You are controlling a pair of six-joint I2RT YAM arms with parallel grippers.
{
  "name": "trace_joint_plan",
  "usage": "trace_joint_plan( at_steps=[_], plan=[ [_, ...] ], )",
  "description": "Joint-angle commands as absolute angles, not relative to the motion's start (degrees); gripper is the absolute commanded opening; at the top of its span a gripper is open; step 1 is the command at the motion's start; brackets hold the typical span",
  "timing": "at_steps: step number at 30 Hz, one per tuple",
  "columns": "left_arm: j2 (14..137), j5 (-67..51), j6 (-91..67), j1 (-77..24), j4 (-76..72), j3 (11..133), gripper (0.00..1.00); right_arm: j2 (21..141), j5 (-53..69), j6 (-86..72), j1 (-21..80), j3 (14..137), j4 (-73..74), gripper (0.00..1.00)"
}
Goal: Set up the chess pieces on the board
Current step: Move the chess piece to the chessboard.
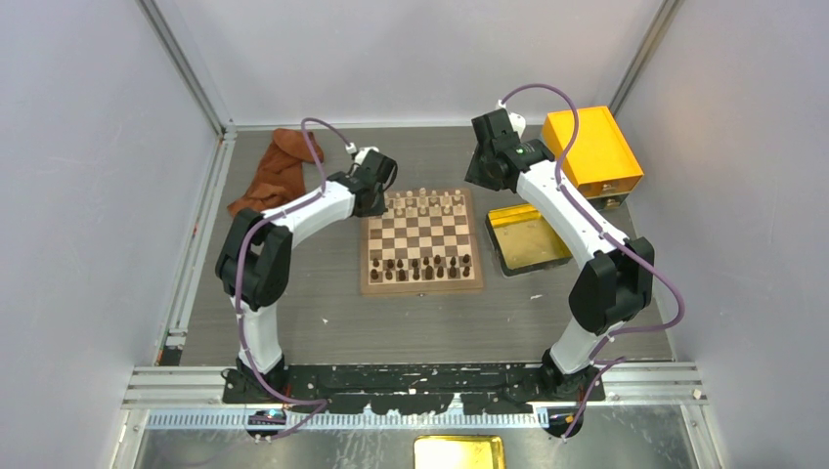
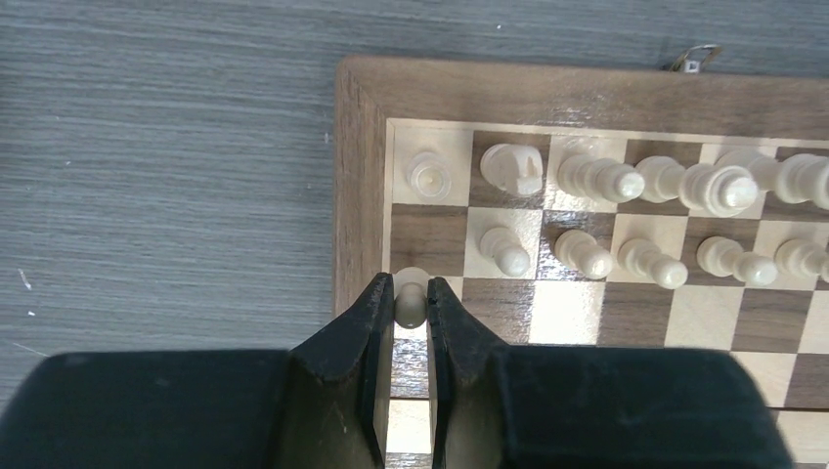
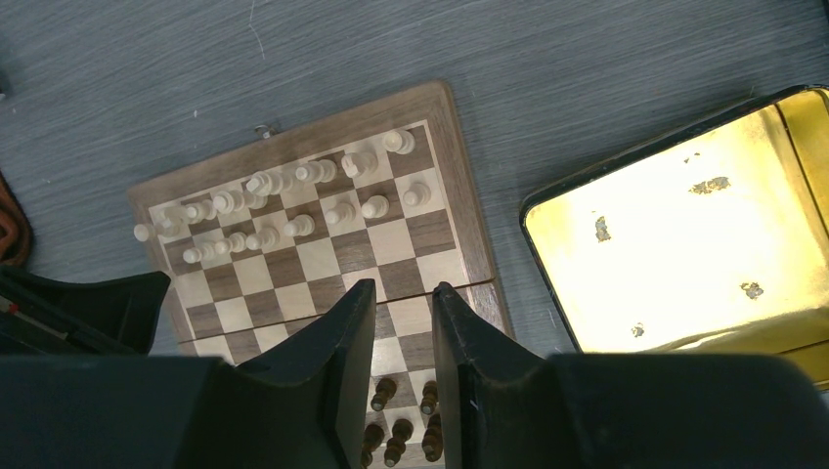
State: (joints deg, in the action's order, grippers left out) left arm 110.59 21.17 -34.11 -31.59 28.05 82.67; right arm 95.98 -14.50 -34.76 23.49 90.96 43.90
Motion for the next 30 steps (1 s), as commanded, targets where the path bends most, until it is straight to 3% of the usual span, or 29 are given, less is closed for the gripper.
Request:
trace_joint_plan(
  at_steps=[1,30],
  plan=[
    [110.8,21.7,-34.1,-31.1,27.2,85.5,0.08,95.2,-15.7,-34.4,23.2,91.8,42.2,0.34],
    [114.1,20.0,-34.3,-30.1,27.7,88.0,0.08,97.2,-14.9,-34.4,23.0,92.8,42.3,0.33]
  ],
)
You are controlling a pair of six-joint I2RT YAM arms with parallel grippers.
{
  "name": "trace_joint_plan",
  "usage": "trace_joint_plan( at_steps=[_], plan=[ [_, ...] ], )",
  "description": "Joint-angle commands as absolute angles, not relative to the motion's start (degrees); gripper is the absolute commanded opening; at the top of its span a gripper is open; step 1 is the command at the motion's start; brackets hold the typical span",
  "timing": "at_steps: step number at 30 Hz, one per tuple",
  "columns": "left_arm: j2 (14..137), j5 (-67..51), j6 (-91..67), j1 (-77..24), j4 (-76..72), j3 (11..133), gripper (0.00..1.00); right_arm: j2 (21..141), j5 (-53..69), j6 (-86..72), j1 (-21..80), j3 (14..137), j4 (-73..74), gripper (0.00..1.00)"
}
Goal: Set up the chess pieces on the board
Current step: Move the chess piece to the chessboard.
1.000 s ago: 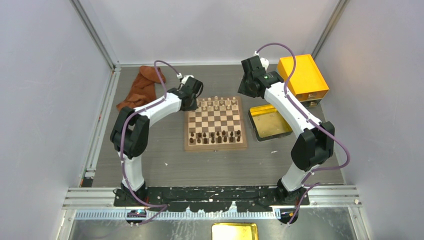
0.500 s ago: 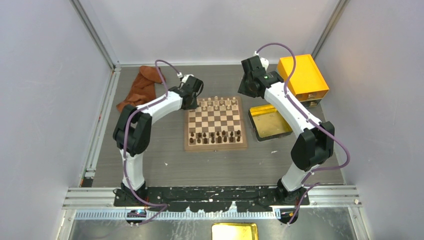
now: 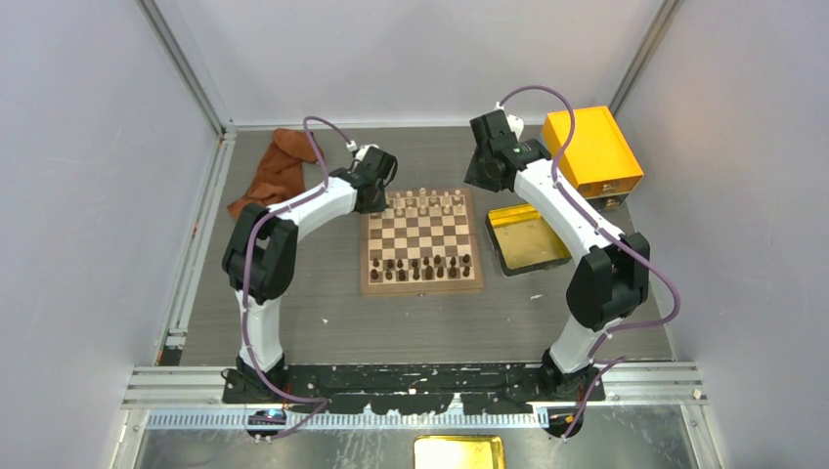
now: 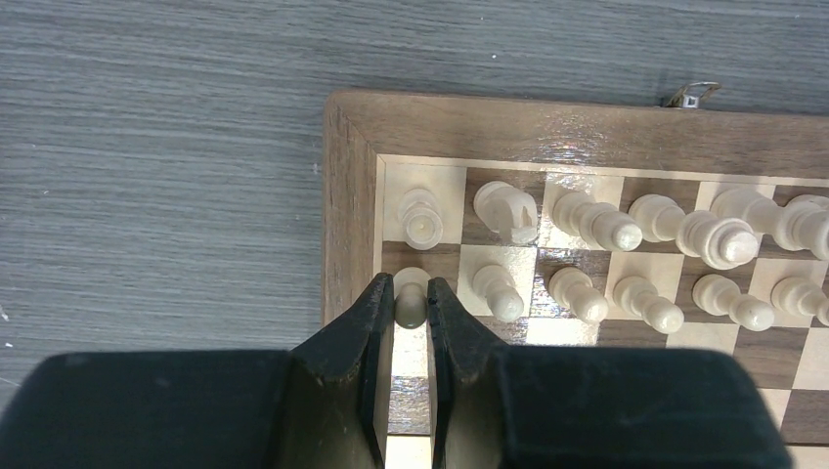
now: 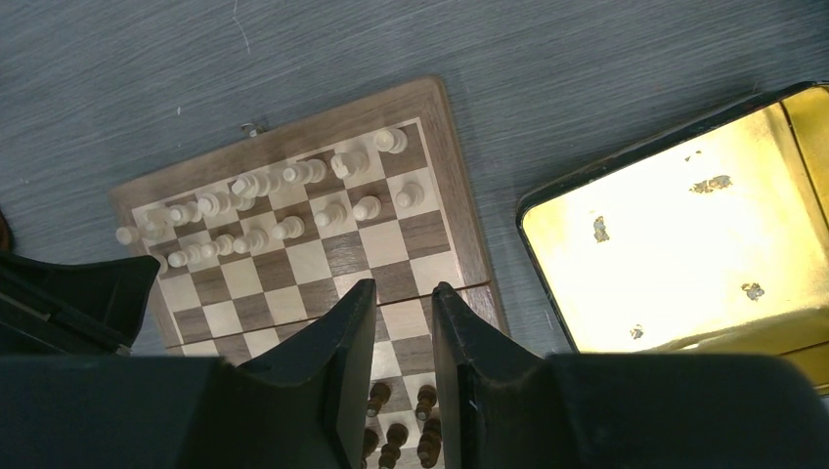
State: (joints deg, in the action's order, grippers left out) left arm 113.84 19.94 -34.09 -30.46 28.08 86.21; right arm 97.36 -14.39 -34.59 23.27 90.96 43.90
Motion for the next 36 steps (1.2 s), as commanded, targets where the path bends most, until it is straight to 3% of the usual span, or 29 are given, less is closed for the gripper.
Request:
trace_joint_plan(
  at_steps=[1,24,28,36],
  plan=[
    [114.2,19.9,-34.3,-30.1,27.7,87.9,0.08,97.2,-14.9,-34.4,23.0,92.7,42.3,0.33],
    [115.0,20.2,-34.6,-30.0,28.8,88.0,0.16,97.0,-14.3,-34.6,22.6,91.8,41.7,0.33],
    [114.7,20.7,-34.9,-30.1,29.2,87.9,0.25,96.9,-14.1,-34.6,22.7,91.8,41.6,0.33],
    [114.7,20.9,-35.0,-30.1,29.2,88.2,0.27,96.7,-14.0,-34.5,22.7,91.7,41.7,0.33]
  ],
)
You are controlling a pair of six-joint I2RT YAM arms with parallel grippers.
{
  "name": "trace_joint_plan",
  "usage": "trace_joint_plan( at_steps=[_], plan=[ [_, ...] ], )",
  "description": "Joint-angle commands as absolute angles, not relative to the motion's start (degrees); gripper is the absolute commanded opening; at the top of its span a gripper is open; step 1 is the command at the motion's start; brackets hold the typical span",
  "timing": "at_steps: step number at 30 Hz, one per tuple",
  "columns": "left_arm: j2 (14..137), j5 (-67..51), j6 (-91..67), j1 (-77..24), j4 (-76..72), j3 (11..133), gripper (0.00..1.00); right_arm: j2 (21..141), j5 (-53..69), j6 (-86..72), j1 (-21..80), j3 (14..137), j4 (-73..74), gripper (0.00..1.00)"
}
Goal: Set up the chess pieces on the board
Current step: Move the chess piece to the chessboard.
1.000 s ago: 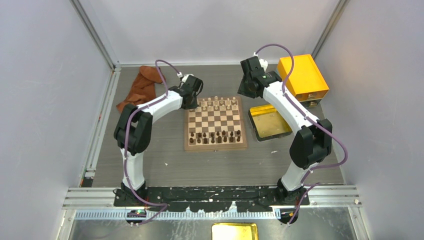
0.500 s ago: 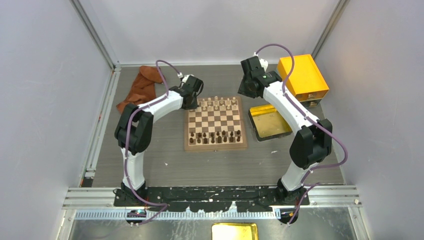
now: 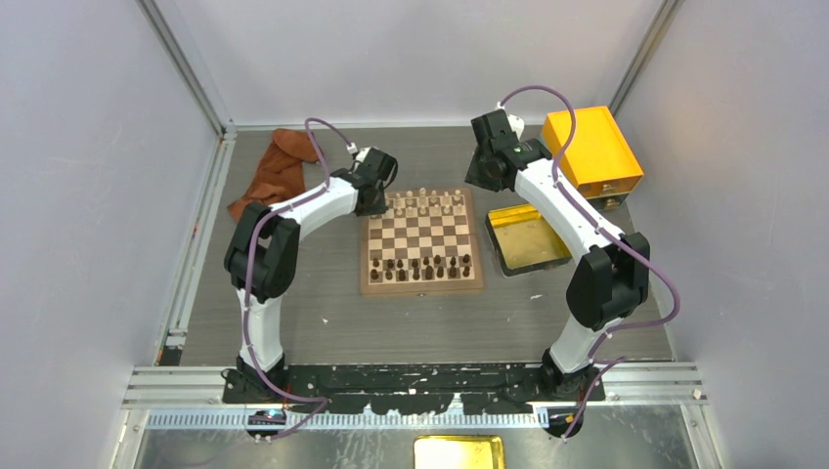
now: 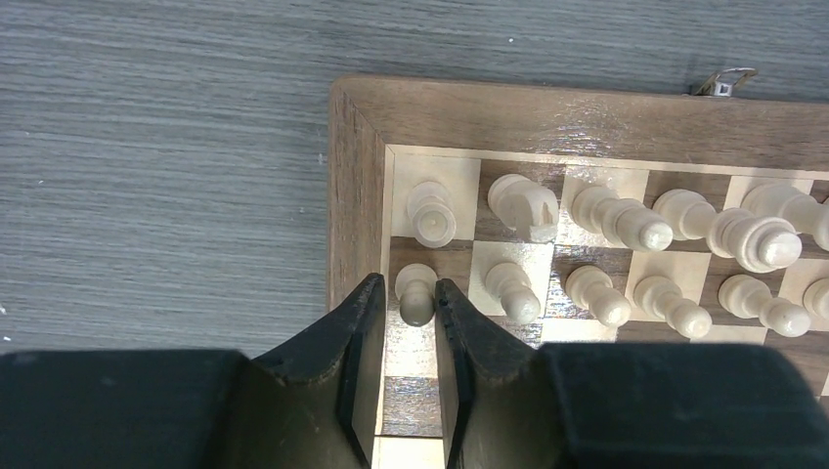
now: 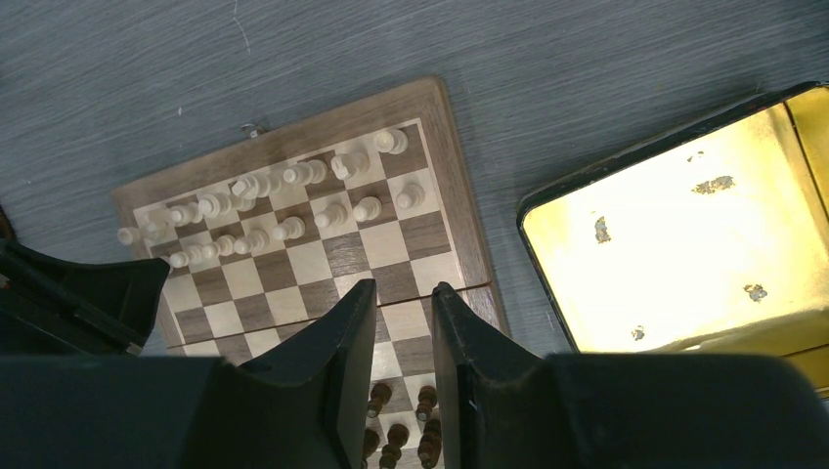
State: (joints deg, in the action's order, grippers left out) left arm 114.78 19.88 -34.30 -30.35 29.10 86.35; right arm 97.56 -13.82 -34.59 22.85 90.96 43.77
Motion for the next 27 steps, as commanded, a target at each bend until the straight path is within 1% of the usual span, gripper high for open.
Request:
trace_joint_plan(
  at_steps=[1,3,6,18,23,27],
  plan=[
    [114.7,20.9,-35.0,-30.1,29.2,88.2,0.28,96.7,-13.9,-34.5,22.7,91.7,41.7,0.33],
    [114.6,20.8,-34.9,-30.1,29.1,88.2,0.3,96.6,-13.9,-34.5,22.7,91.6,41.7,0.33],
    [114.5,20.7,-34.7,-30.1,28.8,88.3,0.34,96.6,-13.8,-34.5,22.7,91.6,41.7,0.33],
    [113.4,20.5,-33.4,-30.1,28.9,89.9,0.35,96.1,-13.6,-34.4,22.7,91.7,41.7,0.33],
    [110.0,20.7,-33.5,-30.4,29.9,89.4,0.36,95.3,-14.1,-34.3,22.6,91.0,41.7,0.34],
    [104.5,21.2,-33.5,-30.5,30.8,86.9,0.36,94.5,-15.2,-33.7,22.6,89.7,42.1,0.34]
  ],
)
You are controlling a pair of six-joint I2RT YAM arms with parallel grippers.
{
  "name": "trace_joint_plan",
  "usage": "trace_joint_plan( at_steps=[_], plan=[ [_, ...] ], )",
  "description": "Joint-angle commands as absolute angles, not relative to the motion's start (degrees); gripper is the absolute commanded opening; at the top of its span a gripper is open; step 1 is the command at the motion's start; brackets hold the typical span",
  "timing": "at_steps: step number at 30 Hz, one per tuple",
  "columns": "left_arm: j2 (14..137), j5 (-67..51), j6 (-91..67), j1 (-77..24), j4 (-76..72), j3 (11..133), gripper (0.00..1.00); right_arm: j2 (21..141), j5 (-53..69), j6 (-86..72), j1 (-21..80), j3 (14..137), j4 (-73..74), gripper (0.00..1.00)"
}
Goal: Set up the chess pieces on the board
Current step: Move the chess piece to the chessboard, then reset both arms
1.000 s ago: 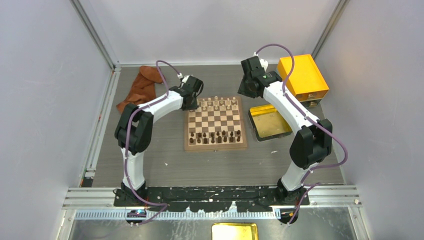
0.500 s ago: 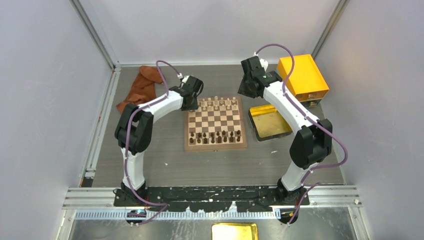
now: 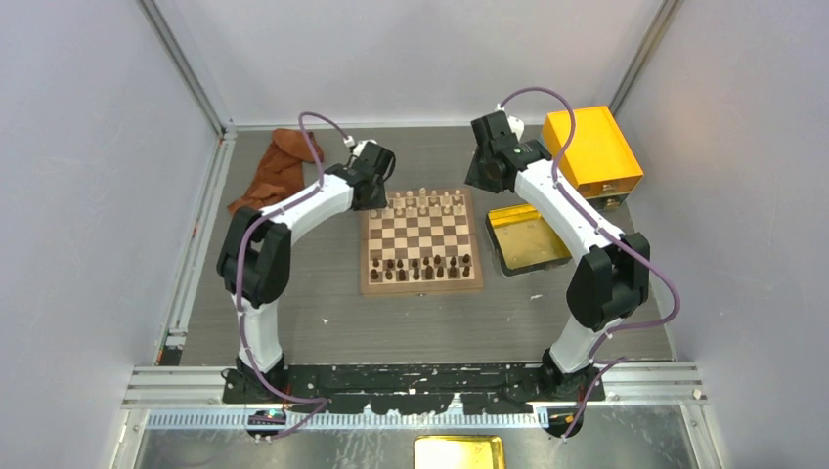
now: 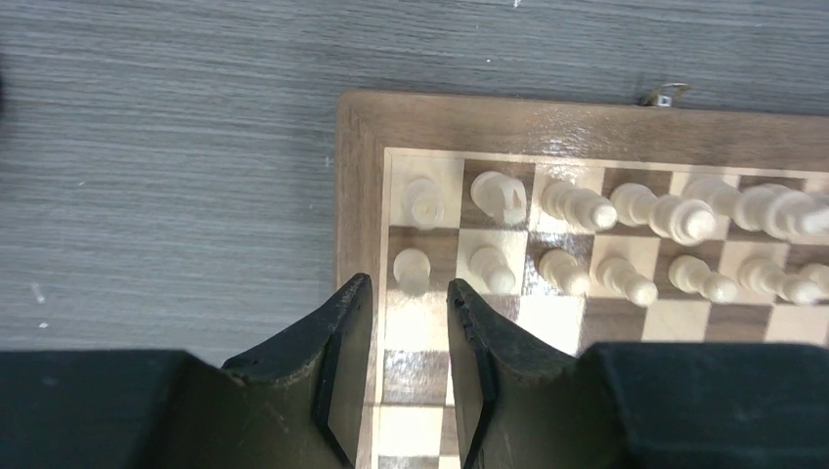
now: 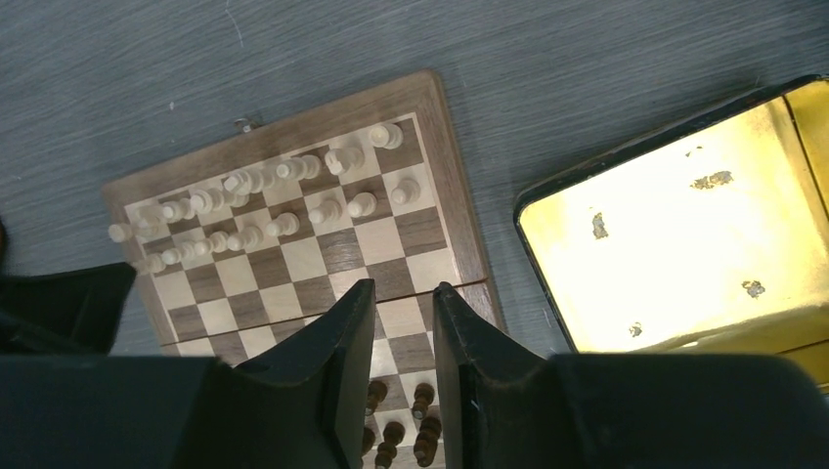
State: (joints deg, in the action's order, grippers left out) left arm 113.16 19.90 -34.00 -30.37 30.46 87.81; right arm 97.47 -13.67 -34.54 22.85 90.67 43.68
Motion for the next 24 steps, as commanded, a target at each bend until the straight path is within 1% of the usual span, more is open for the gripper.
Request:
trace_joint_plan(
  at_steps=[1,3,5,8,11,12,15,24],
  plan=[
    [102.7,21.5,-33.6,-30.6,31.0,86.1,0.36,94.3,-15.6,-33.5,22.6,89.4,42.4,0.34],
    [98.9,22.1,-33.9,-30.6,31.5,84.2,0.36,93.8,-16.4,-33.2,22.6,88.1,42.6,0.34],
    [94.0,23.3,-34.4,-30.6,31.9,81.1,0.39,92.7,-17.1,-33.1,22.6,86.5,42.4,0.34],
    [87.3,24.8,-35.2,-30.6,32.1,76.6,0.4,91.0,-17.7,-33.2,22.6,84.0,42.3,0.34],
    [81.0,25.1,-35.7,-30.6,33.1,72.7,0.4,88.8,-18.5,-33.3,22.7,81.4,42.1,0.34],
    [78.9,25.2,-35.7,-30.7,33.3,71.2,0.42,87.9,-18.9,-33.2,22.7,80.6,42.0,0.34],
    [72.4,26.6,-35.2,-30.7,33.7,67.2,0.54,85.1,-20.9,-32.9,22.7,77.4,41.8,0.35],
    [59.3,30.8,-35.0,-30.8,36.4,59.6,0.9,79.1,-22.8,-32.0,22.7,68.7,42.2,0.45]
  ],
)
